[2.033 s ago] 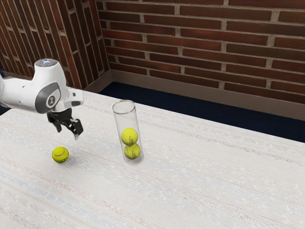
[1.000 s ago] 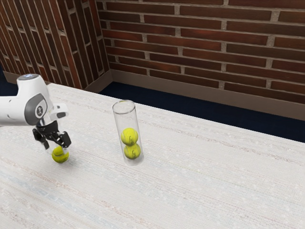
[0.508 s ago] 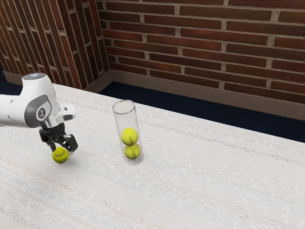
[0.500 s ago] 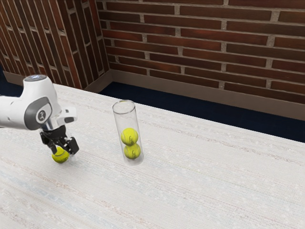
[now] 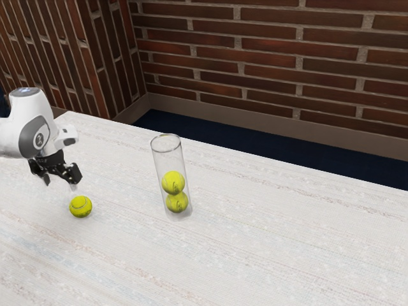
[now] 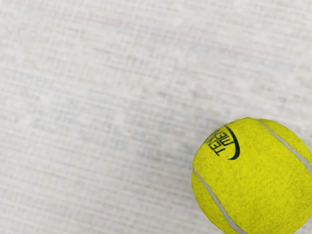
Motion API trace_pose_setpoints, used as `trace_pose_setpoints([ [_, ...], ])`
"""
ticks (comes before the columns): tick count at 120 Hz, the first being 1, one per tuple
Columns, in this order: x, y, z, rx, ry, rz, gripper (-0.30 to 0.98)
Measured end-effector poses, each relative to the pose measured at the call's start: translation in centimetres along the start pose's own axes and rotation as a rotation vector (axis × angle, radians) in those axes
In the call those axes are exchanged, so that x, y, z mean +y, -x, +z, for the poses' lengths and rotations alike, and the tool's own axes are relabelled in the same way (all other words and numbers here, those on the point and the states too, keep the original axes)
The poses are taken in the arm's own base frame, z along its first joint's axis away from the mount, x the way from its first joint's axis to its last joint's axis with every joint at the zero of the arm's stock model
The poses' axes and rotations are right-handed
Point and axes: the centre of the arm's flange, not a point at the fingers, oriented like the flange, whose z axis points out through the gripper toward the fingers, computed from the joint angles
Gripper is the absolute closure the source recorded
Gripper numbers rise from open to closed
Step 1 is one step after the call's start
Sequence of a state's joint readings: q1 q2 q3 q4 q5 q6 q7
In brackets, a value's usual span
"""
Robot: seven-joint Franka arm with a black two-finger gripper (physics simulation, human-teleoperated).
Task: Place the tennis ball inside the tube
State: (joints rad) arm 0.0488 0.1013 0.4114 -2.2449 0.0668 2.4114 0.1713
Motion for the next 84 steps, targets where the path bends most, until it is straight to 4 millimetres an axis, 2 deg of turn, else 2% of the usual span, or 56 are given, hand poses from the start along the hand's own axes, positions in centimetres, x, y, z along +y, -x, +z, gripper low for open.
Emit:
trace_pose_setpoints([
  [4,2.8,-2.1,-1.3,0.03,-0.013,0.071,0.0],
  [8,5.5,-3.3,-2.1,0.047,-0.019,0.133,0.0],
  [14,7.3,-3.7,-2.2,0.049,-0.016,0.172,0.0],
  [30,6.5,-2.9,-1.1,0.021,0.011,0.155,0.0],
  [52,7.0,-1.6,0.8,-0.022,0.048,0.153,0.0],
  [69,5.5,-1.1,2.3,-0.046,0.072,0.109,0.0],
  [84,5.4,-1.0,3.0,-0.056,0.087,0.105,0.0],
])
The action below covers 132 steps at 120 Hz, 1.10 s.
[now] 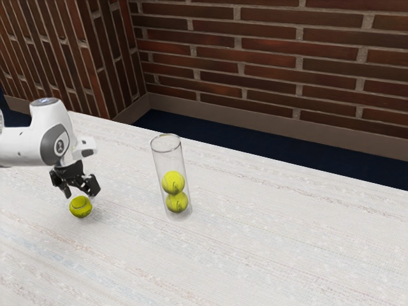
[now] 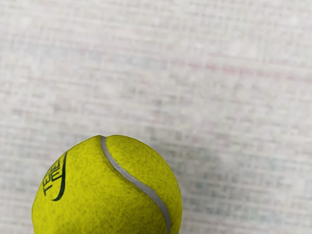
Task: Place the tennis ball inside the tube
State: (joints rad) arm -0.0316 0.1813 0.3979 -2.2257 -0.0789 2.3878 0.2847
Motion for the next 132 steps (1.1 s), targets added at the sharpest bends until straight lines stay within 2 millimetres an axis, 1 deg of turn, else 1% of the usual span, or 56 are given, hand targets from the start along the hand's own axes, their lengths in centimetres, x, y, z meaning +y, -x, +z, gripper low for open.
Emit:
trace_pose_setpoints([
  [24,0.0,0.1,1.3,-0.02,0.016,-0.002,0.0],
  [30,-0.2,0.2,1.9,-0.026,0.025,-0.013,-0.02],
  [32,-0.3,0.3,2.0,-0.027,0.028,-0.017,-0.01],
  [43,-0.8,0.4,2.3,-0.028,0.041,-0.036,0.0],
  [58,-0.8,0.7,2.8,-0.035,0.053,-0.043,0.0],
  [70,-0.8,1.1,4.0,-0.057,0.063,-0.054,0.0],
  [82,-1.2,1.2,5.2,-0.062,0.062,-0.067,0.0],
  [92,-1.6,1.0,5.3,-0.042,0.053,-0.067,0.0],
  [108,-2.2,0.4,4.8,-0.001,0.039,-0.061,0.0],
  [132,-3.3,0.1,5.6,0.021,0.011,-0.049,0.0],
])
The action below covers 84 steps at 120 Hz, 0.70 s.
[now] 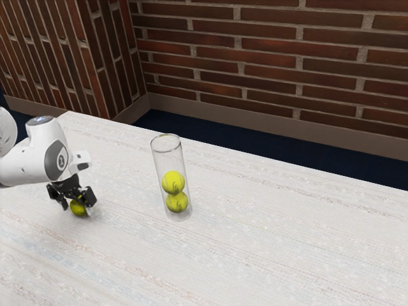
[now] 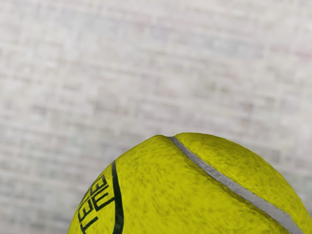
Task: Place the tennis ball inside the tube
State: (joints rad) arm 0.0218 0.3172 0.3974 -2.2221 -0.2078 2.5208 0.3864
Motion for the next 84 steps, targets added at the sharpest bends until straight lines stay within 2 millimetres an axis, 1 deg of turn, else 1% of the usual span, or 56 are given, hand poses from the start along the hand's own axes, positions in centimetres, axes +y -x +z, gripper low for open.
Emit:
trace_pose_setpoints([
  [21,0.2,-1.0,-0.6,0.043,-0.016,0.031,0.0],
  [43,0.1,-1.1,-0.6,0.057,-0.022,0.045,0.23],
  [62,0.5,-1.5,-1.3,0.075,-0.031,0.068,0.29],
  [68,0.9,-1.8,-2.3,0.093,-0.032,0.08,0.3],
  [74,1.7,-2.2,-4.4,0.122,-0.028,0.098,0.3],
  [78,2.5,-2.4,-6.5,0.147,-0.03,0.123,0.31],
  [84,3.4,-2.8,-10.3,0.185,-0.05,0.172,0.31],
])
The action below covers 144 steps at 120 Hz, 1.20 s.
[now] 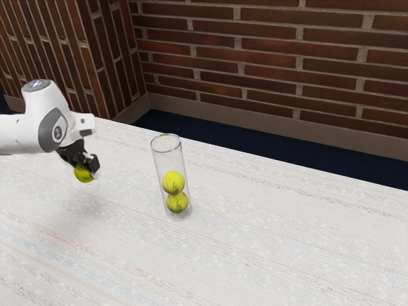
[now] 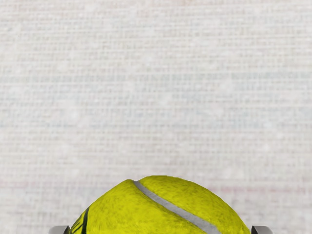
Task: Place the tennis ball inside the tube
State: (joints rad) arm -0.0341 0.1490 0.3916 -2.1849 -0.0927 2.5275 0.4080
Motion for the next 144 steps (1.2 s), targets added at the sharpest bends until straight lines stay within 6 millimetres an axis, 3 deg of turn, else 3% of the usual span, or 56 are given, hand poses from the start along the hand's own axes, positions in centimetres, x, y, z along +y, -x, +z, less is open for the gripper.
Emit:
trace_pose_setpoints([
  [11,0.6,-3.5,-7.9,0.072,-0.074,0.089,0.35],
  [19,1.4,-5.3,-11.9,0.094,-0.131,0.136,0.37],
  [35,4.0,-8.0,-16.3,0.119,-0.222,0.207,0.41],
  [48,7.7,-10.0,-18.9,0.154,-0.279,0.273,0.44],
  [64,14.0,-11.2,-20.3,0.193,-0.317,0.365,0.48],
  [81,20.0,-12.0,-19.6,0.219,-0.322,0.435,0.5],
  [101,21.4,-11.9,-18.5,0.215,-0.323,0.405,0.58],
  [128,27.1,-11.6,-19.6,0.263,-0.355,0.44,0.68],
  [144,28.4,-10.7,-19.3,0.228,-0.364,0.395,0.71],
])
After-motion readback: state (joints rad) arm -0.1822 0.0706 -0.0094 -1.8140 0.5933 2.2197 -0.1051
